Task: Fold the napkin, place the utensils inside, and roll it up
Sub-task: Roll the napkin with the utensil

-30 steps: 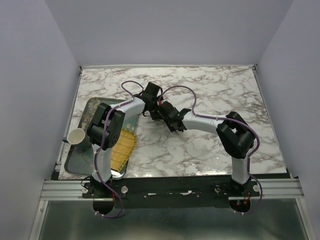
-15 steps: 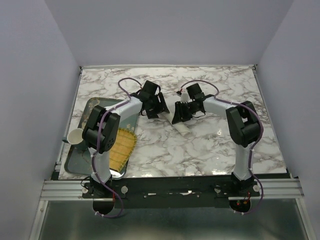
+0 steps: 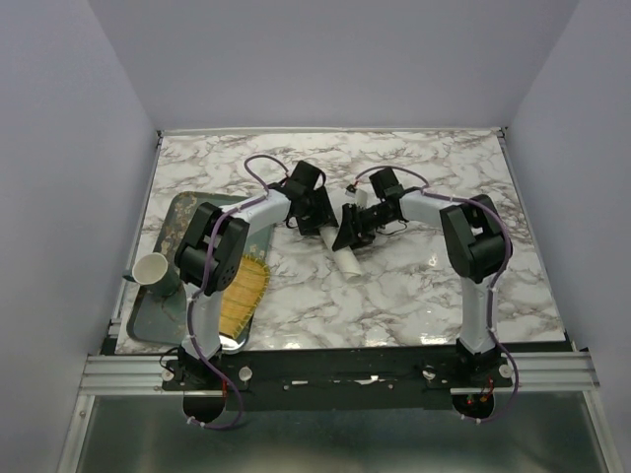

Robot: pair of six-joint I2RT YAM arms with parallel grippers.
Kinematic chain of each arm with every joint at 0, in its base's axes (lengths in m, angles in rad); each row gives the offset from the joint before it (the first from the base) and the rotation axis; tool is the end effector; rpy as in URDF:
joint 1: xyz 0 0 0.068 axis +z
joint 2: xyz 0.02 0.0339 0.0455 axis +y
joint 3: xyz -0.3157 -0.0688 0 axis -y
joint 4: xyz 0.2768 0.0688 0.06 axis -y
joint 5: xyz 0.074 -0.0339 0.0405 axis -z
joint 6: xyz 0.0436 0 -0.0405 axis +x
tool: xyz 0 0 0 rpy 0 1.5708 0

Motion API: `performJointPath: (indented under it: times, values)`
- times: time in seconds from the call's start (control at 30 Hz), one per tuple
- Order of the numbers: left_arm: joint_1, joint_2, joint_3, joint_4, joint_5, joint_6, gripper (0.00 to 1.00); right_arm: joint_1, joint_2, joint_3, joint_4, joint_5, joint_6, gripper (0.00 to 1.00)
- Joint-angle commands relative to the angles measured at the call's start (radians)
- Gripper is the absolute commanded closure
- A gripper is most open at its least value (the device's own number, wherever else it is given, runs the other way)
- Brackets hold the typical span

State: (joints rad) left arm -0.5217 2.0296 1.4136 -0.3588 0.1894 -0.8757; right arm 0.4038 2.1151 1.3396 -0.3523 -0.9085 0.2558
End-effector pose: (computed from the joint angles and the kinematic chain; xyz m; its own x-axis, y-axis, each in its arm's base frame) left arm 0.4172 -0.2493 0.1889 -0.9058 -0.3493 -0.2398 -0.1789 0.8283 -0.5309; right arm 0.4153 0.2149 0.1416 -0.9436 -0.2340 -0.2344 -0.3243 0.5084 0.7977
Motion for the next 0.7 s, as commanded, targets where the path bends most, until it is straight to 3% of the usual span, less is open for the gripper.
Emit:
performJointPath:
  times: [0.0, 0.3, 0.67]
  values:
    - [-0.003, 0.003, -0.013, -0.016, -0.044, 0.018, 0.36, 0.023, -0.13, -0.028, -0.096, 0.239, -0.036, 0.41]
    - [-0.003, -0.029, -0.048, 0.004, -0.027, 0.001, 0.4, 0.257, -0.302, -0.04, -0.185, 0.938, 0.049, 0.38]
    - [-0.003, -0.02, -0.056, 0.023, 0.004, -0.019, 0.41, 0.397, -0.19, 0.079, -0.237, 1.143, 0.048, 0.38]
